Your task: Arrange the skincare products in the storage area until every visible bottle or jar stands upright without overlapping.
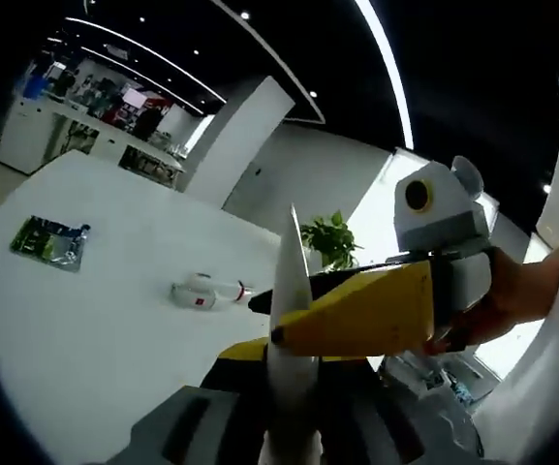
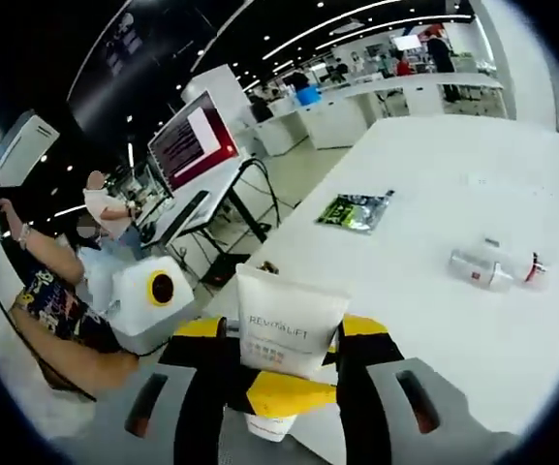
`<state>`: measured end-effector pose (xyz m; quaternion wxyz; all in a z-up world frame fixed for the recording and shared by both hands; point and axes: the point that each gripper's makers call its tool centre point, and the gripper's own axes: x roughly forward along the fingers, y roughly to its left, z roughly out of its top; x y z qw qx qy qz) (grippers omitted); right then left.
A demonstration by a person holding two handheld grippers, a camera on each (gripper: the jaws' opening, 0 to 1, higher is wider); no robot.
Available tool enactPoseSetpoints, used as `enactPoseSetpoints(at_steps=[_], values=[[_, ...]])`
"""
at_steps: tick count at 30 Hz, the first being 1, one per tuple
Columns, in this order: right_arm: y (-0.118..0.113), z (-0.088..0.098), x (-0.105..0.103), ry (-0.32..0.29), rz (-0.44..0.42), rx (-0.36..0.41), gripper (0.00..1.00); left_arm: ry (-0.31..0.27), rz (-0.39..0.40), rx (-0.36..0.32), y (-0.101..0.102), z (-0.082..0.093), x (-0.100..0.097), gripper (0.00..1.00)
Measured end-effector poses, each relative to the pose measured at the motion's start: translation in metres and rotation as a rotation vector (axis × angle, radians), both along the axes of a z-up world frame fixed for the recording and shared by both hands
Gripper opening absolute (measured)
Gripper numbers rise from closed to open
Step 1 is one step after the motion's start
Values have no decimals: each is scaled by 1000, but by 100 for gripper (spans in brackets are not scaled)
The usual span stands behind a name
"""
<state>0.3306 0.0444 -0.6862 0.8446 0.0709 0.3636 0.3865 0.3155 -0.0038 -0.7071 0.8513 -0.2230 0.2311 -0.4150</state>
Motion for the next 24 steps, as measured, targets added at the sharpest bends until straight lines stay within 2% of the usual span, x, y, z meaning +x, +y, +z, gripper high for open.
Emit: enactPoseSetpoints(at_steps=[3,5,10,15,16,18,20,23,24], values=[[7,-2,7,1,-9,12,39,-12,16,37,5,-2,7,16],[9,-3,11,1,-34,12,39,-48,32,82,9,-5,12,16],[12,-5,15,14,-77,2,40,-23,49,99,9,-6,13,16],[3,1,15,-33,-59,-46,37,-47,37,136,-2,-2,17,17],[0,5,16,-45,-63,-40,37,-69,31,146,-3,1,19,17],[-4,12,17,-62,-69,-30,36,-106,19,139,-6,8,21,18],[-5,13,17,-63,-58,-27,36,-112,10,147,-7,8,21,18],[-6,17,17,-73,-34,1,36,-95,13,133,-6,10,22,19],[-6,18,17,-72,-33,15,36,-70,19,108,-6,14,22,19]])
